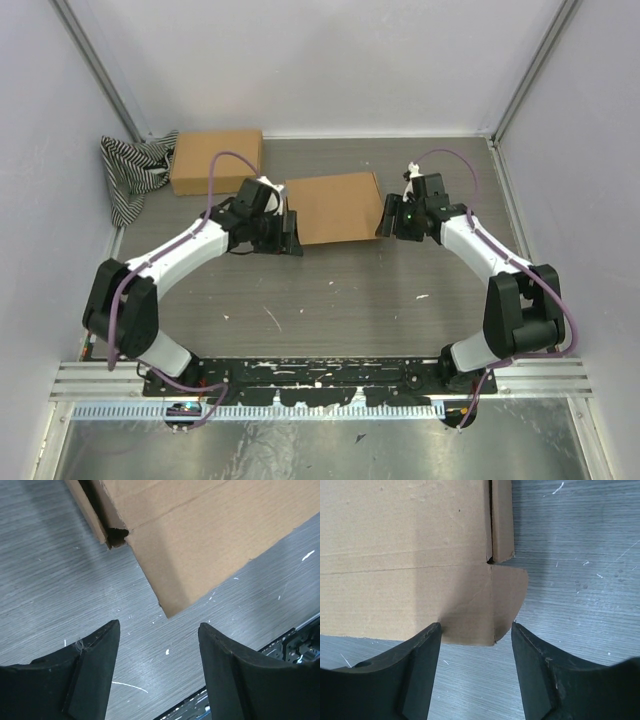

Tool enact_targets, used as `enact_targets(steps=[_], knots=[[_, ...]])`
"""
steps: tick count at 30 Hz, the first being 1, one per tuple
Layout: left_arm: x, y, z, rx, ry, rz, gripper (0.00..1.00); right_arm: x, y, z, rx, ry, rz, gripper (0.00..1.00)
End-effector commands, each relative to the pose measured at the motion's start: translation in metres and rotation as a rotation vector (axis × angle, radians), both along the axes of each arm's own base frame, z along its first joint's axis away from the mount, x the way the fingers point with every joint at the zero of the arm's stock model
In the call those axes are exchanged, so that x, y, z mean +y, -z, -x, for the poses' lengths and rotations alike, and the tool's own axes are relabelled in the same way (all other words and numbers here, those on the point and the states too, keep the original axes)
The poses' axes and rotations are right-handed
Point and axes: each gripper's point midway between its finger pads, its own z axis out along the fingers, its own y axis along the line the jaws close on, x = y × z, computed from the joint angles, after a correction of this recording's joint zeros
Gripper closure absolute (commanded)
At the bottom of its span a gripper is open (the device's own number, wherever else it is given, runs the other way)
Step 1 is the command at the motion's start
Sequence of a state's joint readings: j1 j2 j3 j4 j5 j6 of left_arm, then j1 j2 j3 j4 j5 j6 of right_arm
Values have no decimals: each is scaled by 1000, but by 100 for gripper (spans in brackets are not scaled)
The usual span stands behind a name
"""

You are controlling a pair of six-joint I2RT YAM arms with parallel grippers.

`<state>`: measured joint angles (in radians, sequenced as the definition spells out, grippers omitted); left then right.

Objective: Fold the paper box

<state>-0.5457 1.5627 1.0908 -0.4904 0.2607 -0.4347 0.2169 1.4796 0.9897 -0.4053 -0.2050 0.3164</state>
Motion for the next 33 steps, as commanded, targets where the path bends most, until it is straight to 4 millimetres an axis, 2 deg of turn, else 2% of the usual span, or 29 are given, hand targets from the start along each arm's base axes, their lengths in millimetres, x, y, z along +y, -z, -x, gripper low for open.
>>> enact_targets(steps=[1,8,12,17,22,28,31,33], knots=[[3,-38,-18,-114,-56,42,29,2,-38,-16,-107,-3,-4,37],[-8,-31,-25,-78,-72,111,29,7,-32,-23,-86,-17,-17,38],[-12,-25,-30,-83,-81,130,30,10,-40,-19,-106,-28,-36,38],[-24,-30,-45,-84,-45,138,34,21,-51,-14,-118,-72,-97,39],[-30,-47,-57,-109,-14,131,36,29,-64,-7,-138,-108,-146,39],[-22,-59,-60,-131,-3,75,35,34,-78,-1,-155,-130,-174,39],[-14,-57,-58,-121,-3,36,33,30,-77,-1,-145,-128,-152,39],[-8,-52,-53,-94,-2,1,32,21,-71,-1,-126,-97,-102,38]])
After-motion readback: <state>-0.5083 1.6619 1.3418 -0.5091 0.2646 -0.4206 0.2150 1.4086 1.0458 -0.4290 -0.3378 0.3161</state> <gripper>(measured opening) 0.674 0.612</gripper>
